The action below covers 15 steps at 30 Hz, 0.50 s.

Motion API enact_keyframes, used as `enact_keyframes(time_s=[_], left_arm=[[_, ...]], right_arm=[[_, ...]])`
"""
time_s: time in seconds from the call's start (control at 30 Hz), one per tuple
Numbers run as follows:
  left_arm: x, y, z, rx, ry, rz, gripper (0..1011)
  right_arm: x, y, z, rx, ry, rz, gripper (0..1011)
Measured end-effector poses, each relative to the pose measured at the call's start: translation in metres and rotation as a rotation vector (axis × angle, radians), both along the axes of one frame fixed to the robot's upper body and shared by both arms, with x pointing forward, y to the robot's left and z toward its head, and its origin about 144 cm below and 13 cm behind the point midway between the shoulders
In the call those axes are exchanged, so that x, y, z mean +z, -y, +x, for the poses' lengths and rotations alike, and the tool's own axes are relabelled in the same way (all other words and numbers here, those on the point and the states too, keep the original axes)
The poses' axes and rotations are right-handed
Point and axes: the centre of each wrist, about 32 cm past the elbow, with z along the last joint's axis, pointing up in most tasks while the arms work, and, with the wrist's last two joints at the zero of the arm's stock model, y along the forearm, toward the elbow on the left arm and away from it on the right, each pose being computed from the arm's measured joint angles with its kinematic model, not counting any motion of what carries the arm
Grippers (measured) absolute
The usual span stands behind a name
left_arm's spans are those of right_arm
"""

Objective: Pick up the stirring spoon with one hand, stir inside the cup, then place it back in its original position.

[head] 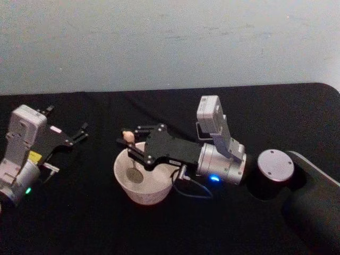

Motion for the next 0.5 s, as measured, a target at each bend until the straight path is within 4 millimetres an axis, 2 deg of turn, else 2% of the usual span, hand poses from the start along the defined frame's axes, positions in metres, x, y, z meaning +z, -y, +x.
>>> enact_keyframes(time_s=[0.23,0.5], left_arm=[[0.000,0.000,0.000,0.000,0.000,0.000,1001],[0.000,0.000,0.000,0.000,0.000,0.000,1001]], right_arm=[[-0.001,0.005,0.009,-0.051,0.006,-0.008,212],[-0.001,0.013,0.009,-0.083,0.005,-0.010,212]])
